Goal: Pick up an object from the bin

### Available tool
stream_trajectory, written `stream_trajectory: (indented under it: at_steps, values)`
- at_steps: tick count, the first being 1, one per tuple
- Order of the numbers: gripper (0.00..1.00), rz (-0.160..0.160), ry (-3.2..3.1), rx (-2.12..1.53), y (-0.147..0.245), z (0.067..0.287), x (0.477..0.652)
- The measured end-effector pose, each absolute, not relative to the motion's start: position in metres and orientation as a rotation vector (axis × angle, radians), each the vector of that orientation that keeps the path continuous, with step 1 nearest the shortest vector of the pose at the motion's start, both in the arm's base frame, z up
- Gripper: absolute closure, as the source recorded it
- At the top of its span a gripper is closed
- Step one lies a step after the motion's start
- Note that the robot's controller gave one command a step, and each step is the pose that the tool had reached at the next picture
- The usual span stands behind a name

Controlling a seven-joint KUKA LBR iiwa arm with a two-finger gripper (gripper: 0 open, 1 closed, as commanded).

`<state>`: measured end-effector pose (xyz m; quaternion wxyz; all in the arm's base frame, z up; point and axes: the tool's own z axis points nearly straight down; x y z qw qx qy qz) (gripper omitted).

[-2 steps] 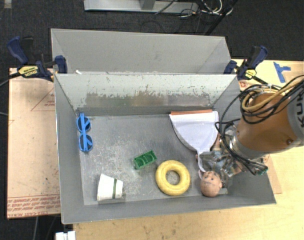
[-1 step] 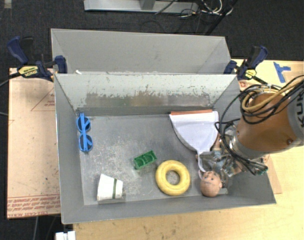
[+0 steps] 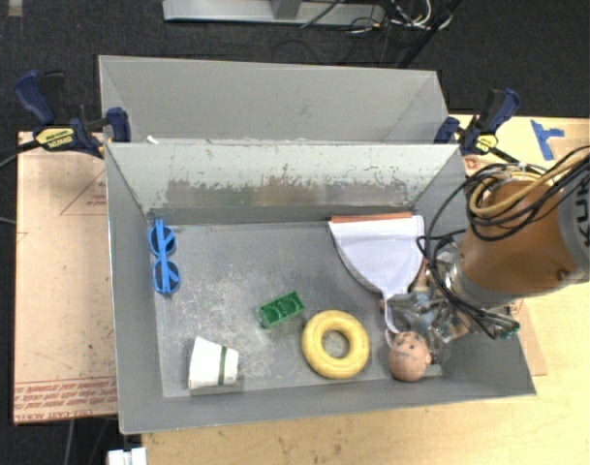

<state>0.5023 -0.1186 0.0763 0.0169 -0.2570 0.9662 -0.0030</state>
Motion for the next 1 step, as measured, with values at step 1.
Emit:
stream_trajectory:
  at_steps: [1]
  values:
    - [1.00, -0.009, 3.003, -0.799, -0.1185, 0.0764, 0.5023]
